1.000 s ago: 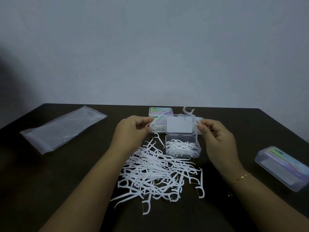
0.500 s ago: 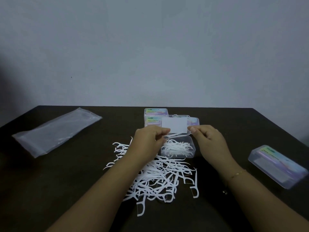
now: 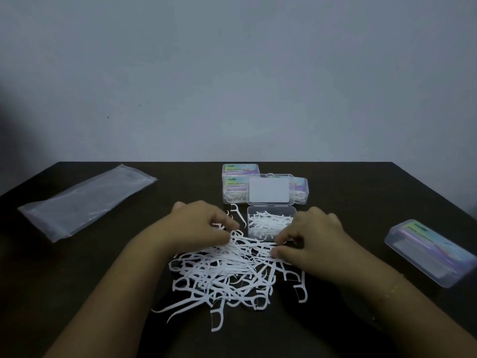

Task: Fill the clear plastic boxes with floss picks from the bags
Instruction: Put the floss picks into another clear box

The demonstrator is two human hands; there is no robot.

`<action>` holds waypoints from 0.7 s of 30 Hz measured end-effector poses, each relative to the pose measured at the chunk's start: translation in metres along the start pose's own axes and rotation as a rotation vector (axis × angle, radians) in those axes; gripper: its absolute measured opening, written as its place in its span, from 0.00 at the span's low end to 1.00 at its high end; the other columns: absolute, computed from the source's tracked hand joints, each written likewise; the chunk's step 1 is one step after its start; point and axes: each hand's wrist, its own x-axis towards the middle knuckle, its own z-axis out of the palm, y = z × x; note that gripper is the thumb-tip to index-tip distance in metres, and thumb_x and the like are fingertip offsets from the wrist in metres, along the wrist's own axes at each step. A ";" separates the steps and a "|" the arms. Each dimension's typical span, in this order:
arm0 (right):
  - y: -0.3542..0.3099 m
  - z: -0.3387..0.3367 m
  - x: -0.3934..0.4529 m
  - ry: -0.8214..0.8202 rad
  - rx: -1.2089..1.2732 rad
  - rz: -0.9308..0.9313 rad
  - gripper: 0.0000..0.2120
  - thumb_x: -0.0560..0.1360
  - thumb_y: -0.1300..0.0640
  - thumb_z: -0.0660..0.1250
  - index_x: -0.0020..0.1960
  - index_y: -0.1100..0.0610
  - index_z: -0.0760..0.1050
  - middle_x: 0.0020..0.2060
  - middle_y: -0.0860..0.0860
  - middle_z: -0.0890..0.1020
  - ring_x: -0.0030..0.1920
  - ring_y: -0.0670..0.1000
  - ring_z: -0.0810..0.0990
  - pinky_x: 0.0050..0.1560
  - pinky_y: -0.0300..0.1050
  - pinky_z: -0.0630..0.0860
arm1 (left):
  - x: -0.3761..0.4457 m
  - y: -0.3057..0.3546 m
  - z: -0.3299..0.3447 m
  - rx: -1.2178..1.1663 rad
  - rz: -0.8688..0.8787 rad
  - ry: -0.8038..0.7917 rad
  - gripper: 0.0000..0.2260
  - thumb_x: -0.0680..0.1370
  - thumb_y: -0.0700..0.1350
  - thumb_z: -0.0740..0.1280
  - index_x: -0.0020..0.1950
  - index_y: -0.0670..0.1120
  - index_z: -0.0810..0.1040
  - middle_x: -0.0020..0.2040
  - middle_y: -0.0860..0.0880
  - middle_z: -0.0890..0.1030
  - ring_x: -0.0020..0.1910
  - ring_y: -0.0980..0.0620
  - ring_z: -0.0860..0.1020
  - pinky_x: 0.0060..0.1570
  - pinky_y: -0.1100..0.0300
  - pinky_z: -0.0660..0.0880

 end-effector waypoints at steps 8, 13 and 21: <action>-0.011 0.008 -0.004 -0.082 -0.146 0.004 0.23 0.73 0.34 0.60 0.63 0.44 0.73 0.46 0.43 0.68 0.52 0.45 0.61 0.53 0.45 0.57 | -0.002 0.003 0.003 0.121 -0.039 -0.143 0.19 0.73 0.56 0.72 0.63 0.65 0.75 0.61 0.66 0.72 0.63 0.52 0.59 0.56 0.58 0.57; -0.012 0.003 -0.006 -0.075 -0.089 0.015 0.09 0.76 0.43 0.62 0.47 0.46 0.77 0.44 0.43 0.72 0.50 0.45 0.64 0.53 0.44 0.60 | 0.002 -0.005 0.003 0.069 -0.043 -0.101 0.10 0.71 0.56 0.73 0.51 0.68 0.80 0.55 0.64 0.78 0.63 0.51 0.63 0.59 0.57 0.62; -0.005 -0.005 -0.005 -0.107 0.065 0.060 0.10 0.74 0.49 0.66 0.37 0.51 0.78 0.31 0.44 0.74 0.42 0.40 0.69 0.58 0.44 0.61 | -0.002 -0.008 -0.006 -0.026 0.040 -0.030 0.05 0.71 0.54 0.73 0.44 0.65 0.83 0.45 0.58 0.83 0.51 0.63 0.75 0.68 0.50 0.62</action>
